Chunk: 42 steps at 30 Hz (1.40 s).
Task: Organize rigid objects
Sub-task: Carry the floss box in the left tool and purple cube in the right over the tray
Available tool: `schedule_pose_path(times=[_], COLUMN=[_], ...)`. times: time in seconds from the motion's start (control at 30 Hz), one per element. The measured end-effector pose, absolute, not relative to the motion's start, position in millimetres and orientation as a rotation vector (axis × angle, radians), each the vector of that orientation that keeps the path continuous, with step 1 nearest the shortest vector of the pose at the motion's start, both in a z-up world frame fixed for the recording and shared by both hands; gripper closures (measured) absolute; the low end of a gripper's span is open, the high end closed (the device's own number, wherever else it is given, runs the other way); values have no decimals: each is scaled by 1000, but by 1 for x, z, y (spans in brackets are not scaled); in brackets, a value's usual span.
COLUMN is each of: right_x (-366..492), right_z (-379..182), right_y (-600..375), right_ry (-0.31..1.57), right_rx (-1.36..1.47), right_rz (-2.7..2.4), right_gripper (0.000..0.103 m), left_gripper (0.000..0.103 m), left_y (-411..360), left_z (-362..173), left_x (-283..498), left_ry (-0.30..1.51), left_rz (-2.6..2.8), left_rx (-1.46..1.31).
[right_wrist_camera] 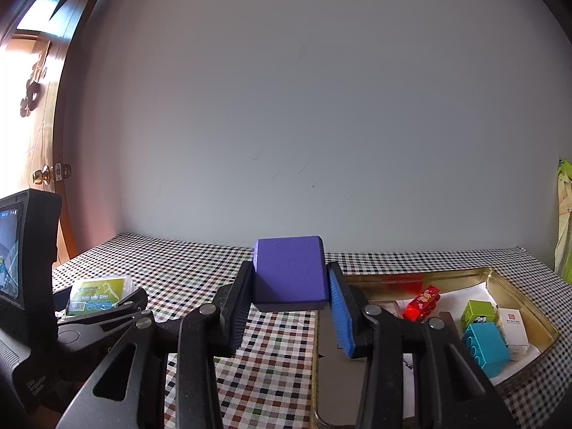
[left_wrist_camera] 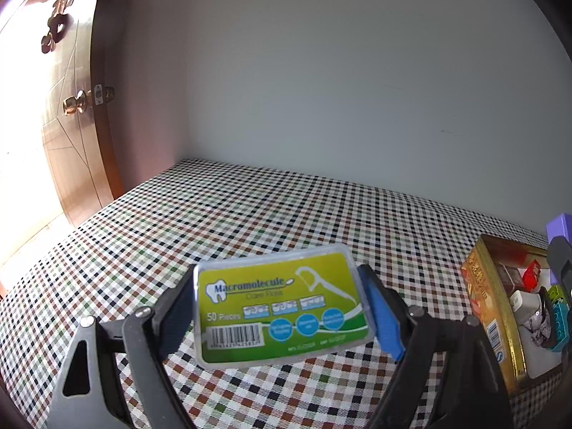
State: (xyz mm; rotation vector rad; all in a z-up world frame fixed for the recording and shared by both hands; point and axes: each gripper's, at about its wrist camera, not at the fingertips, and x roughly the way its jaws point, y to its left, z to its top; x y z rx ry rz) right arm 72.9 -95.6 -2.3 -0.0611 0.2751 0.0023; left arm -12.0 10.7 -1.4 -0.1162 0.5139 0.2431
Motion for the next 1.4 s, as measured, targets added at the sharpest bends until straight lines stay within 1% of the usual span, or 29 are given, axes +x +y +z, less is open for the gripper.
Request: schedule_pose_path(times=[0.57, 0.97, 1.4], right_x=[61, 55, 47], right_z=[4, 11, 15], right_y=[-122, -144, -197], right_ry=[259, 244, 227], right_rx=[-40, -41, -38], right_rz=[-11, -43, -123], right_gripper=[60, 60, 60], left_gripper=[18, 18, 18], left_y=[-23, -50, -79], left_z=[18, 27, 38], left_x=[-31, -30, -27], left_ry=[483, 473, 448], left_rz=[203, 173, 98], left_rx=[-120, -95, -54])
